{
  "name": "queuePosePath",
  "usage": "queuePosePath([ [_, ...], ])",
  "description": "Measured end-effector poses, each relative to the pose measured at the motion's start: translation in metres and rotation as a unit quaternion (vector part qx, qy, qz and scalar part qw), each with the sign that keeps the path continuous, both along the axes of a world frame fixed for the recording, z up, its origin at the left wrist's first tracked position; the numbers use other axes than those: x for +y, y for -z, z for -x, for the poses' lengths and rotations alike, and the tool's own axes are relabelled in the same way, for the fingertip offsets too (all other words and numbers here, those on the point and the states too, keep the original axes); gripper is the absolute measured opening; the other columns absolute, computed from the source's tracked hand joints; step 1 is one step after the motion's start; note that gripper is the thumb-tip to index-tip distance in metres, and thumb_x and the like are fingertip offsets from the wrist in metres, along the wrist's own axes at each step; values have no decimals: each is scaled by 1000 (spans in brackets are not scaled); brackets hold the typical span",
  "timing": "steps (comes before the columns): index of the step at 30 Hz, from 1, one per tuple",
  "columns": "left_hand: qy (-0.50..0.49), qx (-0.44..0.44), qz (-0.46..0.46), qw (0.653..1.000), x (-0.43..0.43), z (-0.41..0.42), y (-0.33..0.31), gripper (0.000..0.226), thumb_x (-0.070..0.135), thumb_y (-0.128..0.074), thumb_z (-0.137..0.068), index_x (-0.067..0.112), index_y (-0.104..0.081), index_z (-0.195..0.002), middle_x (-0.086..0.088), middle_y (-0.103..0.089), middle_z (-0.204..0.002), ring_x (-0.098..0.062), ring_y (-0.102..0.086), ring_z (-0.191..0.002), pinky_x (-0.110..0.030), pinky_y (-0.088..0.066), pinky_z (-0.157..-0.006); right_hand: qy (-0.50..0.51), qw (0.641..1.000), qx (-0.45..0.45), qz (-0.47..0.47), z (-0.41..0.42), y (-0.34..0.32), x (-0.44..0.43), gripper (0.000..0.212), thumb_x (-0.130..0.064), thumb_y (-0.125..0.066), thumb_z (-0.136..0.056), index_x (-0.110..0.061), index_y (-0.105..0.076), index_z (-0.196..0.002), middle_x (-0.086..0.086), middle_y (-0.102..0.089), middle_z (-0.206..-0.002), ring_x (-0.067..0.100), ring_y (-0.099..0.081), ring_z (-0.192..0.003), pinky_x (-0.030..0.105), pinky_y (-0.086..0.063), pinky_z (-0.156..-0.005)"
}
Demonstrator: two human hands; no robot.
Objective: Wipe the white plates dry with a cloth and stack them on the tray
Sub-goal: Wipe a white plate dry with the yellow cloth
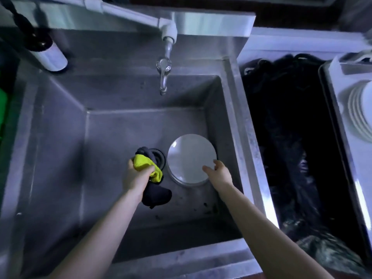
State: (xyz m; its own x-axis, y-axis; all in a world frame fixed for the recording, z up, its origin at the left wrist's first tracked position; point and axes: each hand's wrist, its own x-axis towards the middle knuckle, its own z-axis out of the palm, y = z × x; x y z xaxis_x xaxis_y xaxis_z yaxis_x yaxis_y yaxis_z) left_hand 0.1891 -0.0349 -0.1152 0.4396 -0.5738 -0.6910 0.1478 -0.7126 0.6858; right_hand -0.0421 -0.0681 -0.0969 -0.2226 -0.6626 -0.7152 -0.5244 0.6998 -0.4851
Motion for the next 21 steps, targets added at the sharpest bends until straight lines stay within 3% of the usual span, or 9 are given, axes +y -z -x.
queuePosePath([
  [4, 85, -97, -68, 989, -17, 2, 57, 71, 44, -88, -50, 23, -46, -104, -3, -61, -99, -26, -60, -89, -37, -51, -78, 14, 1000, 18, -21, -1, 46, -12, 63, -32, -62, -95, -13, -37, -150, 12, -53, -143, 33, -54, -125, 27, -39, -83],
  [6, 119, -129, -83, 981, -23, 8, 78, 80, 45, -90, -52, 20, -45, -114, -8, -60, -108, -28, -58, -90, -37, -49, -76, 22, 999, 20, -20, -1, 61, -14, 62, -28, -62, -95, -12, -37, -149, 12, -55, -141, 33, -54, -125, 28, -39, -83],
  [10, 127, -166, -88, 974, -41, 21, 105, 75, 46, -88, -50, 27, -42, -107, -3, -57, -105, -28, -56, -87, -33, -40, -70, 37, 998, 47, -7, 0, 86, -16, 64, -24, -63, -93, -11, -35, -149, 12, -49, -145, 32, -49, -131, 37, -45, -99],
  [14, 140, -178, -93, 970, -53, 29, 121, 84, 43, -87, -53, 25, -44, -122, -7, -55, -124, -25, -51, -83, -32, -39, -71, 76, 995, 58, -11, -3, 98, -16, 72, -24, -62, -95, -8, -26, -154, 14, -39, -155, 33, -42, -138, 42, -42, -109],
  [17, 168, -184, -101, 963, -61, 33, 130, 85, 41, -88, -54, 23, -44, -125, -10, -55, -124, -27, -52, -86, -34, -41, -73, 110, 991, 67, -36, -7, 108, -14, 72, -27, -62, -96, -5, -26, -154, 15, -36, -156, 33, -42, -138, 44, -42, -109],
  [21, 195, -178, -107, 958, -65, 35, 142, 82, 35, -86, -58, 21, -42, -126, -14, -55, -123, -33, -58, -98, -38, -47, -80, 173, 983, 53, -43, -7, 117, -17, 60, -25, -64, -95, -7, -38, -146, 14, -49, -147, 33, -50, -132, 39, -45, -103],
])
